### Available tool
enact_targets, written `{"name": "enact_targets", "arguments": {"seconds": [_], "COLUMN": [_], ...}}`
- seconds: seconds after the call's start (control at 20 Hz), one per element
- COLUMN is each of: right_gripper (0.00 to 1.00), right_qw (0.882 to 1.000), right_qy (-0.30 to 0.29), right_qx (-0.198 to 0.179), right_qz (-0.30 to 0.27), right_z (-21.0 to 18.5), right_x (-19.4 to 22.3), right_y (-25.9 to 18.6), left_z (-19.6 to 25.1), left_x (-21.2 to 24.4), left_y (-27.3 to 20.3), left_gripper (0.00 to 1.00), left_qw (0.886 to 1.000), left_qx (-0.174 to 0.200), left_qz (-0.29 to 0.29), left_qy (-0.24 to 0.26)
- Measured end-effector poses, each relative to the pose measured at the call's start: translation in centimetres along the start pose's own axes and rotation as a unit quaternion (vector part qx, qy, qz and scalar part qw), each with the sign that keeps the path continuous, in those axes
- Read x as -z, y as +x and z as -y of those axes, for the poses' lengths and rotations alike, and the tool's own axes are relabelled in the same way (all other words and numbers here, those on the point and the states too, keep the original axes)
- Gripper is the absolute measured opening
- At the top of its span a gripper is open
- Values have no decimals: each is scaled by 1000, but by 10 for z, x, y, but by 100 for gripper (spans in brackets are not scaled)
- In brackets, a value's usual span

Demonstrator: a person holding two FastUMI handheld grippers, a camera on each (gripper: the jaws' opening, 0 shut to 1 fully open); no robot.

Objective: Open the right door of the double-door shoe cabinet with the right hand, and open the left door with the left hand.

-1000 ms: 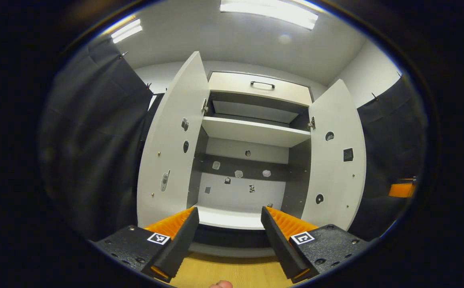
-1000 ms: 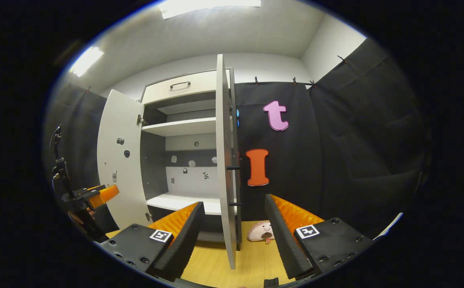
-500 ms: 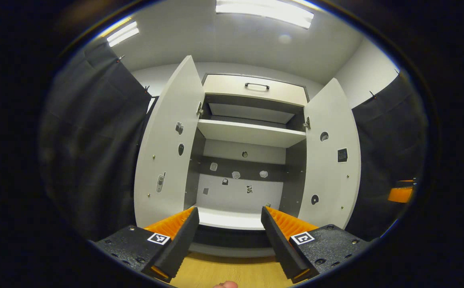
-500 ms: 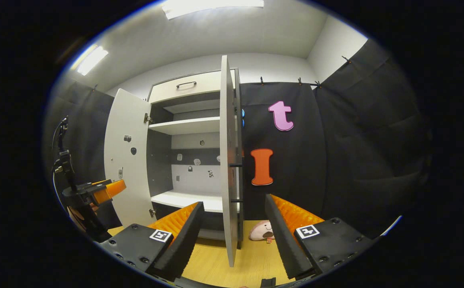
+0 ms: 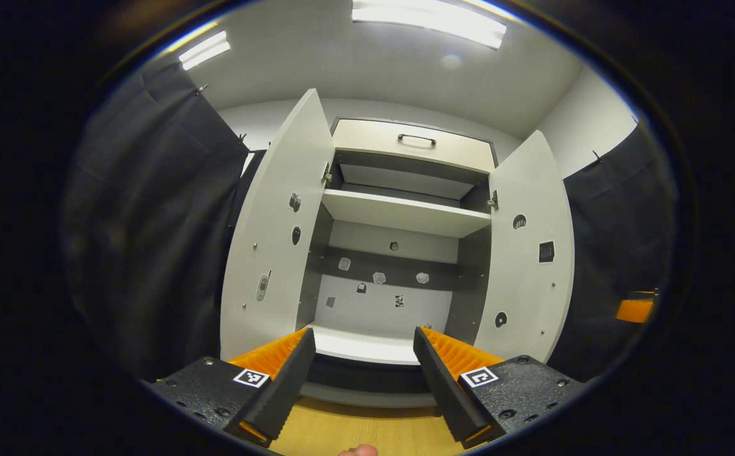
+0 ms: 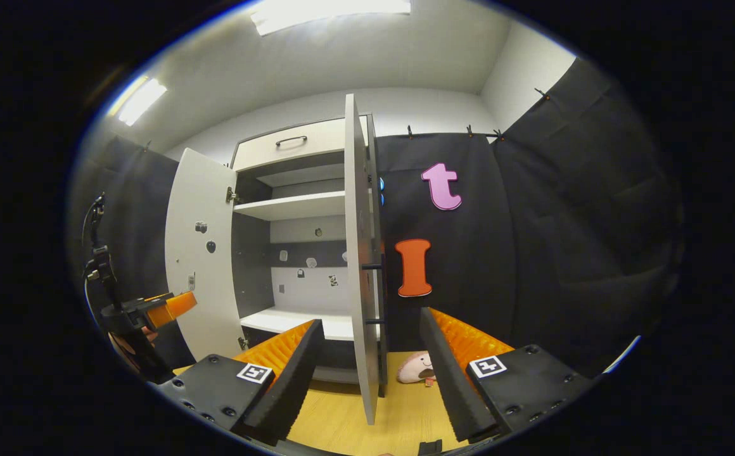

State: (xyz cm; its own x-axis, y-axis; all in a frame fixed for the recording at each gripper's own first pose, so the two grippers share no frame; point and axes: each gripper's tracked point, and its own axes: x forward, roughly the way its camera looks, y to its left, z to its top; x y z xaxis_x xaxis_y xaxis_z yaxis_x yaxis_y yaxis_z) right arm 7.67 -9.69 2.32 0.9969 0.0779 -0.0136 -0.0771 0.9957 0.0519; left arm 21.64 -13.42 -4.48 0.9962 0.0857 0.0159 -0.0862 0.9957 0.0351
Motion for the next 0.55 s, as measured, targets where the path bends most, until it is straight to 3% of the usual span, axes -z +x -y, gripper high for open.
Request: {"name": "enact_targets", "arguments": {"seconds": [0.55], "right_gripper": [97], "right_qw": [1000], "right_qy": [4], "right_qx": [-5], "right_qz": [4], "right_z": [-11], "right_x": [-3], "right_y": [-5], "left_z": [-8], "left_x": [-4], "left_y": [-2], "left_gripper": [92], "left_qw": [1000], "left_qx": [-10], "left_qz": [6], "left_qy": [5]}}
